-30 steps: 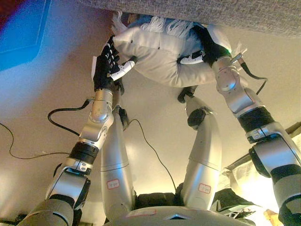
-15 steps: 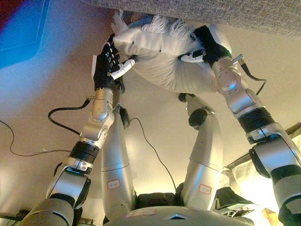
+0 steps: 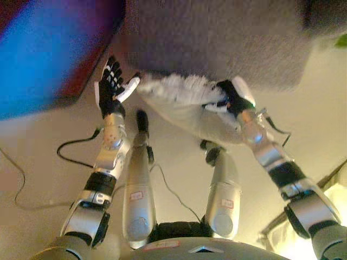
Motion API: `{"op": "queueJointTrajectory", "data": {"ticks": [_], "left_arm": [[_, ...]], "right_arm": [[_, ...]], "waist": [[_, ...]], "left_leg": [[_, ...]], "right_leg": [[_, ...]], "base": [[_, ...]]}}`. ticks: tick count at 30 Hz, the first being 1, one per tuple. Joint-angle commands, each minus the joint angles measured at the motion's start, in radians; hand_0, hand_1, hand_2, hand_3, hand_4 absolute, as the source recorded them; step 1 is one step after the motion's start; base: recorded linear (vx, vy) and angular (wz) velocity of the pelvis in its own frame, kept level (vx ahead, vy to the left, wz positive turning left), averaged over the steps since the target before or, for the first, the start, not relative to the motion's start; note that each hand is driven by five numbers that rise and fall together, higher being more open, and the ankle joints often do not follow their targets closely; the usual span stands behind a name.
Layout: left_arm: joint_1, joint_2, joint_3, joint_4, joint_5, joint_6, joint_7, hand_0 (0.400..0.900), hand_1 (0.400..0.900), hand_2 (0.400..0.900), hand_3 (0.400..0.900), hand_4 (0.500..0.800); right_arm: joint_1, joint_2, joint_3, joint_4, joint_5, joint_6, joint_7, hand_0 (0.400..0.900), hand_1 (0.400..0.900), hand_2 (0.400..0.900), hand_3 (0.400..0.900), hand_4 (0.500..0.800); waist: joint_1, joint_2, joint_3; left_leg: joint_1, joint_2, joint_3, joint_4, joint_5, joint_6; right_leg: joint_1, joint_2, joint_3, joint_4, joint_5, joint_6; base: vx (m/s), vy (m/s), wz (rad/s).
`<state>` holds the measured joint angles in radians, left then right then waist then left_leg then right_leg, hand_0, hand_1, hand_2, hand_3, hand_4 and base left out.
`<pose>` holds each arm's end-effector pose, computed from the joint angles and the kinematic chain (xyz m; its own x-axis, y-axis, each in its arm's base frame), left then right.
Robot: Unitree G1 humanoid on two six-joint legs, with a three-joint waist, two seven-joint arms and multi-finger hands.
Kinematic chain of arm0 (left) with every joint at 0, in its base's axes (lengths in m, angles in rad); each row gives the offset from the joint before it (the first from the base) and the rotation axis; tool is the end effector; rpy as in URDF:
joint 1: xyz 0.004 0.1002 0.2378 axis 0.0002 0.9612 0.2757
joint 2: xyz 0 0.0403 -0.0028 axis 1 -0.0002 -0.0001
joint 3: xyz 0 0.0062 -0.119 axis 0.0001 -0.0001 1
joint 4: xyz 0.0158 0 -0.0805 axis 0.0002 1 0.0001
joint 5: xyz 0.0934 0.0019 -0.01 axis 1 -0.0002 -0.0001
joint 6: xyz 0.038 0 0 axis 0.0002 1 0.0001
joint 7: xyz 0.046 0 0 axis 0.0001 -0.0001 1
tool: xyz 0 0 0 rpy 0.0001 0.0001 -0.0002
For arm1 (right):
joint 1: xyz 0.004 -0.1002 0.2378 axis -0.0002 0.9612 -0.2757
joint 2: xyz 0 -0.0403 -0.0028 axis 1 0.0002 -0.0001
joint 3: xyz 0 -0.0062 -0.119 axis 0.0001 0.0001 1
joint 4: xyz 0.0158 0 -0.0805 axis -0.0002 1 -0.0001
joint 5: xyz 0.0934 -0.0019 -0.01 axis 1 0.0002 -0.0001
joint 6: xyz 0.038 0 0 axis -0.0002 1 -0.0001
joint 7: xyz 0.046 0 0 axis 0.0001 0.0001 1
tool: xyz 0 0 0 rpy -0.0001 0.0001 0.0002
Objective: Pick up the pillow and put it on the sofa.
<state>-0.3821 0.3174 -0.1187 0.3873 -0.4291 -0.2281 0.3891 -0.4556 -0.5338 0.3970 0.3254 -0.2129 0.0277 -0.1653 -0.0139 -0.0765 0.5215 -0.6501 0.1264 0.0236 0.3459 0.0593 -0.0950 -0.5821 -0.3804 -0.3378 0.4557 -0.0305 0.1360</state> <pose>0.2740 0.1914 0.0623 0.9387 0.3114 0.1480 -0.2922 0.9464 -0.1378 0.2806 -0.1949 0.0728 0.9877 0.1457 0.0560 -0.0514 0.6425 -0.7645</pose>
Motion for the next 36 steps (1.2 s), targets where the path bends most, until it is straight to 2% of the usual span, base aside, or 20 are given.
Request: {"op": "queueJointTrajectory", "data": {"ticks": [1,5,9,14,17,22,30,33,36], "left_arm": [[0.060,0.037,0.042,-0.046,0.028,-0.096,-0.038,0.900,0.900,0.900,0.900,0.800],[0.124,0.038,0.069,-0.025,0.033,-0.089,-0.090,0.900,0.900,0.900,0.900,0.800],[0.174,0.036,0.095,-0.040,0.044,-0.076,-0.130,0.900,0.900,0.900,0.900,0.800],[0.256,0.015,0.115,-0.077,0.060,-0.063,-0.173,0.900,0.900,0.900,0.900,0.800],[0.282,0.005,0.121,-0.094,0.069,-0.057,-0.198,0.900,0.900,0.900,0.900,0.800],[0.314,-0.007,0.131,-0.109,0.065,-0.051,-0.221,0.900,0.900,0.900,0.900,0.800],[0.371,-0.010,0.172,-0.145,0.055,-0.049,-0.241,0.900,0.900,0.900,0.900,0.800],[0.374,-0.006,0.171,-0.143,0.054,-0.049,-0.245,0.900,0.900,0.900,0.900,0.800],[0.384,0.006,0.132,-0.159,0.038,-0.050,-0.265,0.900,0.900,0.900,0.900,0.800]], "right_arm": [[-0.003,0.019,-0.169,-0.278,0.073,-0.213,-0.025,0.400,0.400,0.400,0.400,0.500],[0.086,0.036,-0.226,-0.369,0.152,-0.246,0.025,0.400,0.400,0.400,0.400,0.500],[0.191,0.063,-0.301,-0.461,0.236,-0.269,0.071,0.400,0.400,0.400,0.400,0.500],[0.308,0.085,-0.380,-0.544,0.313,-0.277,0.118,0.400,0.400,0.400,0.400,0.500],[0.339,0.093,-0.410,-0.583,0.358,-0.285,0.145,0.400,0.400,0.400,0.400,0.500],[0.357,0.093,-0.442,-0.601,0.411,-0.288,0.164,0.400,0.400,0.400,0.400,0.500],[0.274,0.040,-0.453,-0.537,0.380,-0.289,0.127,0.400,0.400,0.400,0.400,0.500],[0.241,0.024,-0.449,-0.504,0.375,-0.291,0.114,0.400,0.400,0.400,0.400,0.500],[0.135,-0.041,-0.420,-0.343,0.379,-0.271,0.063,0.400,0.400,0.400,0.400,0.500]], "waist": [[0.006,-0.048,-0.094],[0.006,-0.058,-0.183],[-0.014,-0.071,-0.287],[-0.023,-0.078,-0.386],[-0.025,-0.081,-0.415],[-0.015,-0.092,-0.437],[0.037,-0.129,-0.416],[0.046,-0.133,-0.407],[0.082,-0.138,-0.387]], "left_leg": [[0.193,0.043,-0.024,0.039,-0.141,-0.024],[0.380,0.062,0.015,-0.008,-0.172,-0.011],[0.515,0.053,0.050,-0.099,-0.169,-0.005],[0.637,0.048,0.095,-0.228,-0.146,-0.009],[0.663,0.042,0.111,-0.266,-0.132,-0.013],[0.673,0.042,0.115,-0.315,-0.104,-0.021],[0.645,0.077,0.089,-0.326,-0.077,-0.044],[0.638,0.087,0.079,-0.328,-0.071,-0.052],[0.620,0.105,0.063,-0.337,-0.052,-0.065]], "right_leg": [[0.186,-0.022,0.002,-0.144,0.115,0.082],[0.370,-0.018,0.006,-0.208,0.124,0.099],[0.481,-0.014,0.013,-0.276,0.163,0.124],[0.559,-0.008,0.006,-0.356,0.206,0.126],[0.578,-0.009,-0.001,-0.392,0.232,0.126],[0.592,-0.008,-0.034,-0.423,0.239,0.126],[0.604,0.023,-0.075,-0.438,0.210,0.126],[0.608,0.032,-0.085,-0.434,0.195,0.125],[0.609,0.047,-0.102,-0.442,0.180,0.119]], "base": [[0.19,0.059,-0.23],[0.17,0.106,-0.33],[0.16,0.090,-0.18],[0.11,0.056,-0.12],[0.04,0.029,-0.01],[0.03,-0.003,0.10],[0.05,-0.061,0.19],[0.07,-0.068,0.23],[0.05,-0.081,0.19]]}}
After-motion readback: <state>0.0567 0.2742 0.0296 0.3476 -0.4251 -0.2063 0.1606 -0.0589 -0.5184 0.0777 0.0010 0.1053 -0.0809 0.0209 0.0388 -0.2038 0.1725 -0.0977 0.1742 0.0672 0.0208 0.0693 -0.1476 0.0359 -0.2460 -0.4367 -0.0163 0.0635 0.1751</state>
